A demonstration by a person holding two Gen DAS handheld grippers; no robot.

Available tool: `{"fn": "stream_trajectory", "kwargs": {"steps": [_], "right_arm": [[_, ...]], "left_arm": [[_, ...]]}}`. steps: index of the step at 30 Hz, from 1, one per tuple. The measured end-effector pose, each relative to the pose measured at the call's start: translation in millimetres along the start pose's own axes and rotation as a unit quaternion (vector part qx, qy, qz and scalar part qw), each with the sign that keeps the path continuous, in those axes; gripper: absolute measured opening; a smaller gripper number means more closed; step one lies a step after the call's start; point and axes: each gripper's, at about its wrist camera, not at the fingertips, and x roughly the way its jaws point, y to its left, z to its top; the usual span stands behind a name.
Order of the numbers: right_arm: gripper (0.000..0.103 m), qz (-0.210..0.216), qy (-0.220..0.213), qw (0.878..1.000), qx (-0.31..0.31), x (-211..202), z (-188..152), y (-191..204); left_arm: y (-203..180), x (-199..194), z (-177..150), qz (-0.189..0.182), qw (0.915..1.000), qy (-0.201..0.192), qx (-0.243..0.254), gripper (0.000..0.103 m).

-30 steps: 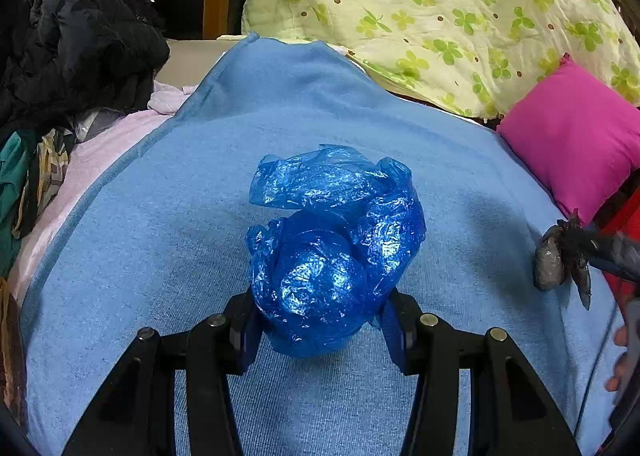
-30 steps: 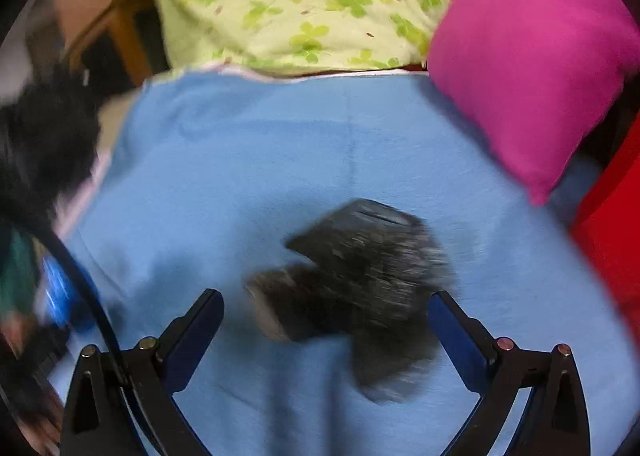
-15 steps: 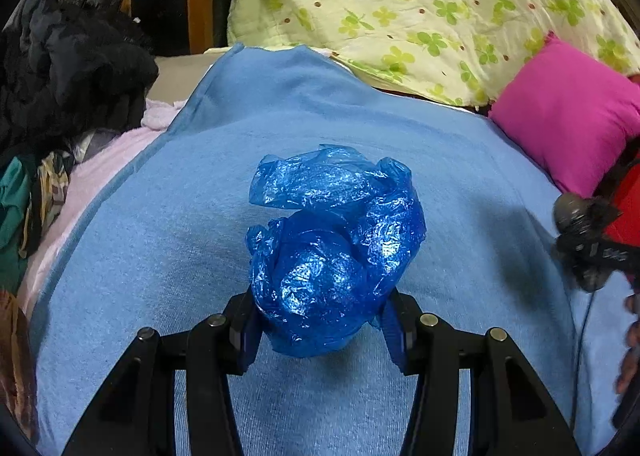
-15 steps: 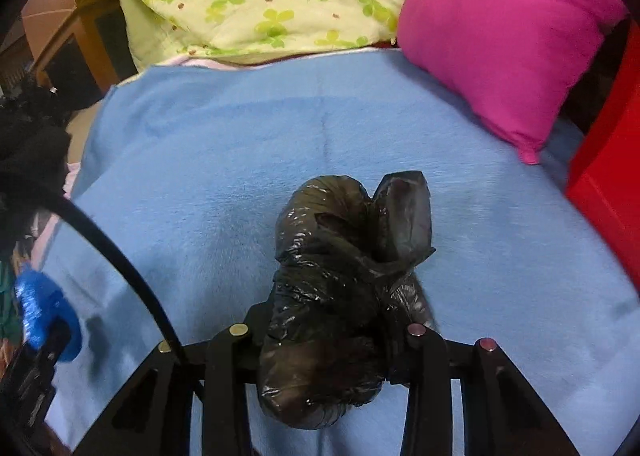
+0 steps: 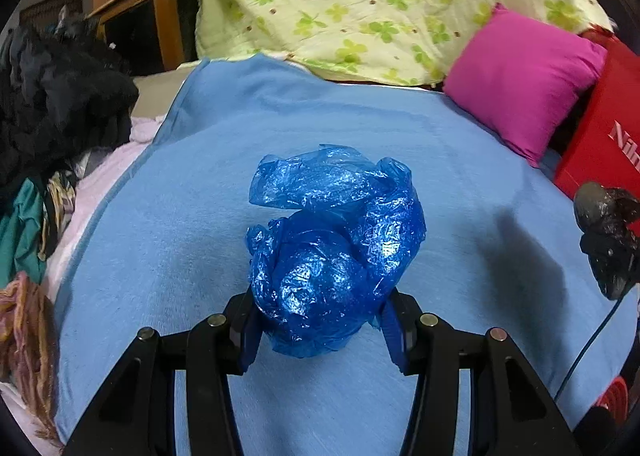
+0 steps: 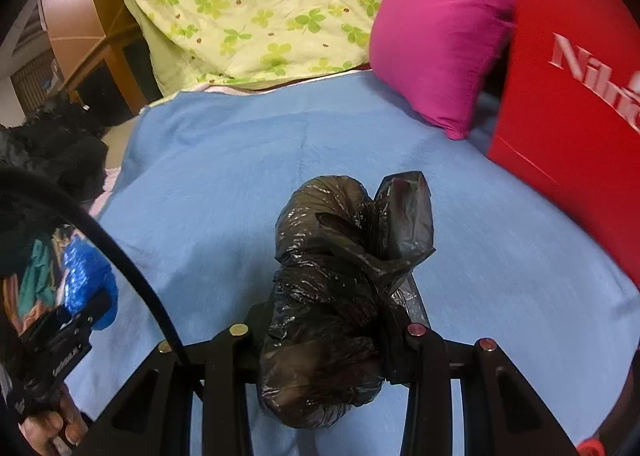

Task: Collect trash
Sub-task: 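Carry the blue and black bags to the red wastebasket and open both tools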

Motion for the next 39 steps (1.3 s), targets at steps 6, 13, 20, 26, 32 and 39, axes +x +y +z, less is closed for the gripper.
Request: {"fn": "stream_trajectory", "kwargs": {"steps": [6,13,20,26,32,39], "right_arm": [[0.04,0.018,-0.032,0.999,0.023,-52.6,-24.9,-25.7],[0.04,0.025,-0.076,0.995,0.063,-121.9,-58.4,-63.3],[0.04,0.01,-0.118,0.987,0.11,-190.7,-95.3,-106.4],[0.04,-0.007,-0.153,0.979,0.136,-241.2,-116.5,-135.7],[0.04,-0.037,-0.195,0.969,0.146,-301.7,-129.3,-159.2],[0.04,-0.075,-0.164,0.968,0.176,-311.3,-172.4,-195.4]], "left_arm": [[-32.5,-33.2,-1.6,-0.011,0.9994,-0.014,0.029,0.053],[-81.9,-69.6,-5.2,-0.037,0.9962,-0.033,0.071,0.053],[-134.9,-106.0,-17.0,-0.077,0.9897,-0.049,0.11,0.053],[-170.8,-132.5,-28.7,-0.117,0.9825,-0.053,0.135,0.053],[-204.2,-155.6,-36.3,-0.16,0.9733,-0.056,0.155,0.053],[-248.6,-167.9,-57.6,-0.201,0.9594,-0.046,0.192,0.053]]}}
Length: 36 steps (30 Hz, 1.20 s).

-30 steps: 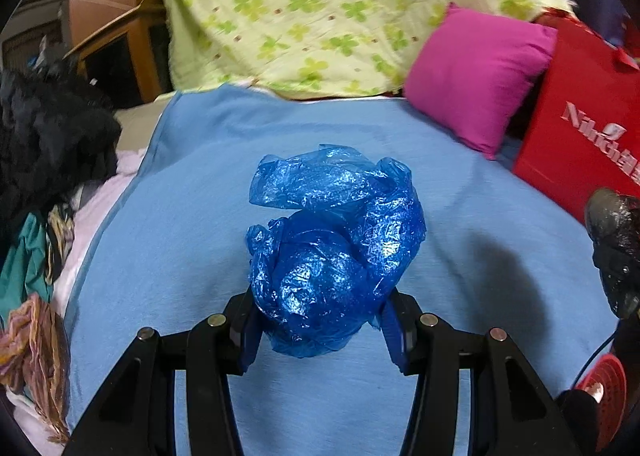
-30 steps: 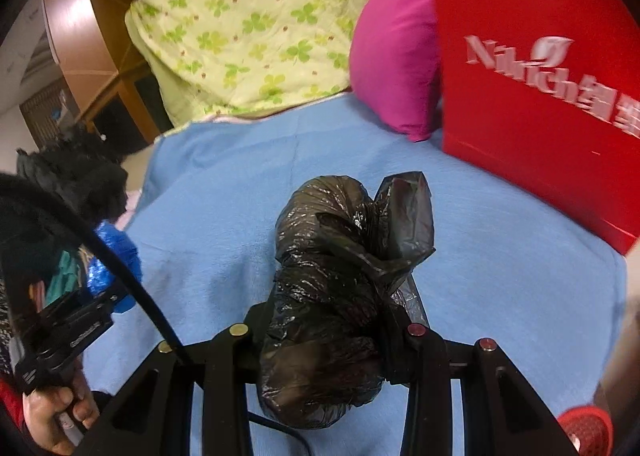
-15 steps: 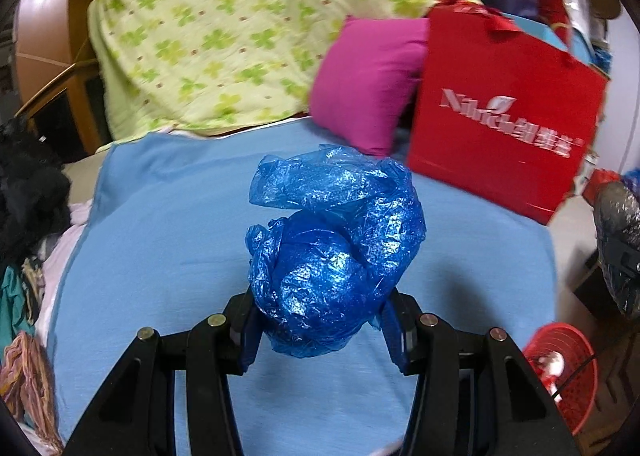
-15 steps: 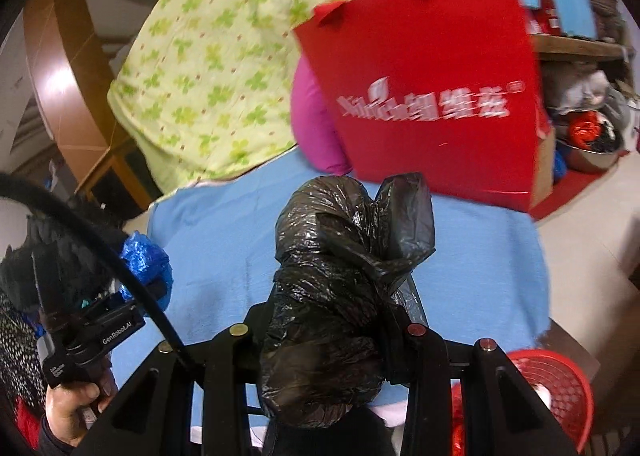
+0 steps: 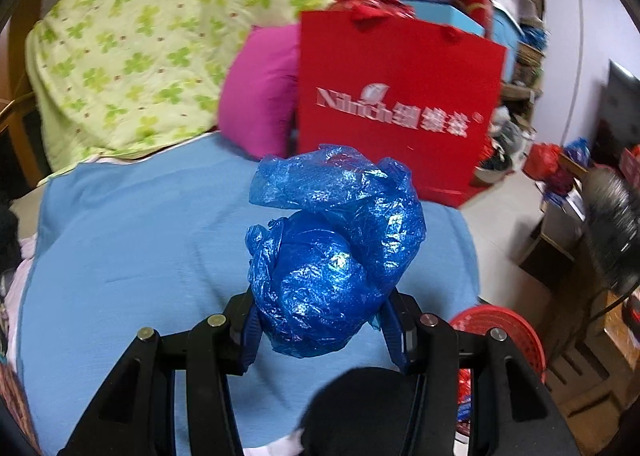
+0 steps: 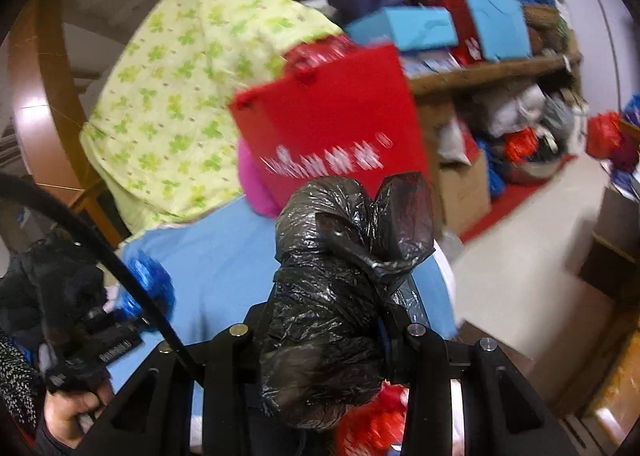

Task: Collect trash
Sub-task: 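Carry the blue and black bags to the red wastebasket and open both tools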

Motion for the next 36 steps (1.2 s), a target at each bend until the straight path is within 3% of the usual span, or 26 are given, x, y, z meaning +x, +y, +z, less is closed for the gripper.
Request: {"fn": "stream_trajectory", "kwargs": {"steps": [10,13,16,25,36], "right_arm": [[0.042,-0.066,0.124,0.987,0.077,61.5,-100.2,-92.4],[0.07,-0.089,0.142,0.982,0.084,73.8,-117.4,-108.4],[0.082,-0.108,0.148,0.979,0.083,79.0,-125.5,-115.9],[0.084,-0.117,0.084,0.986,0.085,49.8,-108.6,-117.1],[0.085,-0.103,-0.002,0.989,0.11,0.5,-88.8,-119.0]], "left_arm": [[-53.4,33.4,-17.8,-0.034,0.9976,0.042,0.042,0.053],[-65.2,39.5,-22.0,-0.04,0.9967,0.049,0.05,0.053],[-72.6,44.7,-24.3,-0.044,0.9958,0.057,0.056,0.053],[-108.7,60.7,-30.2,-0.069,0.9907,0.081,0.085,0.053],[-174.0,84.8,-48.8,-0.116,0.975,0.131,0.137,0.053]]}}
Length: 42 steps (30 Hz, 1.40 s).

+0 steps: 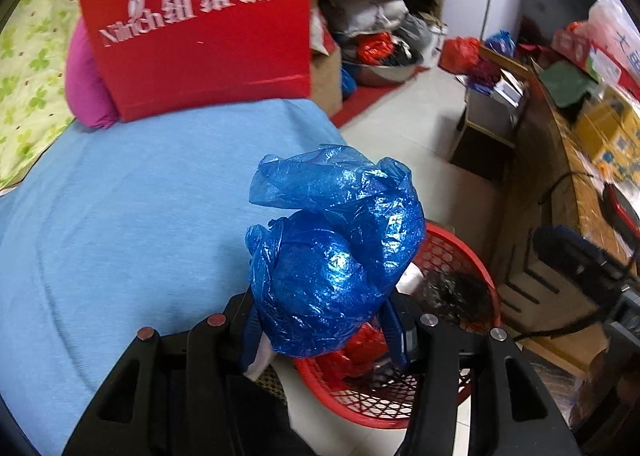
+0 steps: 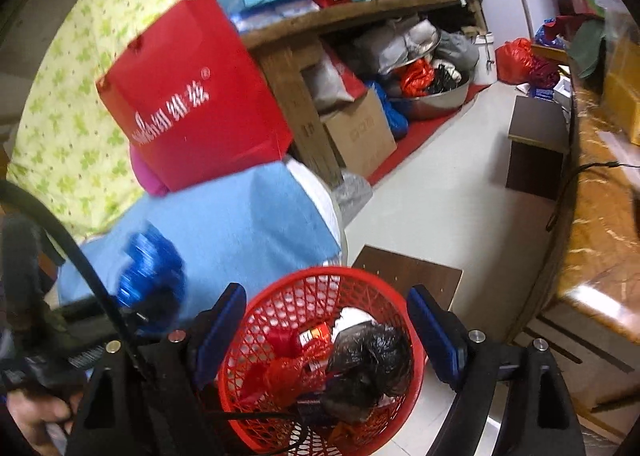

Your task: Collect trash

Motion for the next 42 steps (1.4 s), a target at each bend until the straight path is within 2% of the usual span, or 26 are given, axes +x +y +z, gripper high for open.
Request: {"fn": "stream_trajectory", "kwargs": {"steps": [9,11,13,14,24,31,35,42], "right_arm": [[0.086,-0.006,-0.026,0.999,0.022,-20.0,5.4,-16.3],[0.086,-0.01,-0.03,0.999,0.024,-22.7,6.4,-19.1],[0.086,-0.011,-0.032,0.999,0.026,-24.6,6.6,-20.5],[0.086,-0.013,-0.032,0.999,0.027,-25.3,7.0,-21.0],[0.086,-0.015,-0.033,0.999,0.02,-26.2,9.3,-8.4],[0.086,-0.018,-0.032,0.999,0.006,-31.6,8.0,14.5],[0.09,-0.021,-0.027,0.999,-0.007,-35.1,5.3,30.8],[0.09,-0.026,-0.013,0.999,-0.025,-42.3,-10.2,56.5]], "left_arm": [[-20.9,11.7,2.8,-0.017,0.9997,0.016,0.011,0.056],[-21.8,14.2,2.1,-0.022,0.9995,0.02,0.01,0.061],[-22.1,18.3,1.8,-0.021,0.9992,0.031,0.011,0.077],[-23.1,19.9,1.8,-0.019,0.9992,0.033,0.011,0.079],[-6.9,7.0,1.5,-0.013,0.9997,0.021,-0.001,0.08],[19.7,-16.5,-2.5,-0.003,0.9997,-0.006,-0.025,0.081],[36.1,-33.0,-7.8,0.0,0.9988,-0.024,-0.043,0.082],[59.9,-60.1,-22.5,0.016,0.9968,-0.051,-0.059,0.086]]}}
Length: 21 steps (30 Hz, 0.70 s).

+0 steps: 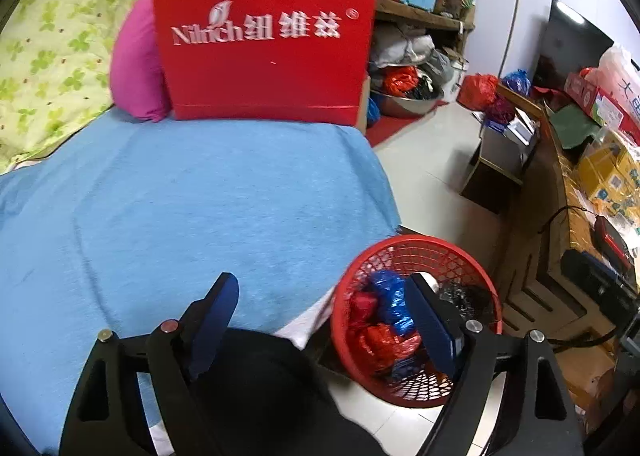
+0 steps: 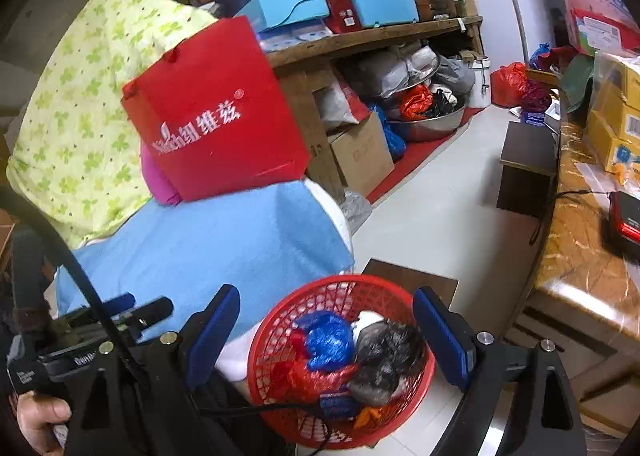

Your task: Collect trash

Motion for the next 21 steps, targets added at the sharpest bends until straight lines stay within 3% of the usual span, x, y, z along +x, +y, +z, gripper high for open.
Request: {"fn": "stream_trajectory", "kwargs": {"steps": [11,21], "right_arm": [[0.09,-0.035,0.044,0.998,-0.032,-5.2,-46.9,25.0],[0.091,-0.035,0.043,0.997,-0.052,-6.8,-49.8,41.1]], "left_arm": [[29.1,-35.1,-19.8,0.024,0.9988,-0.033,-0.026,0.087],[31.0,-46.7,-25.6,0.026,0.9985,-0.039,-0.029,0.088]]}}
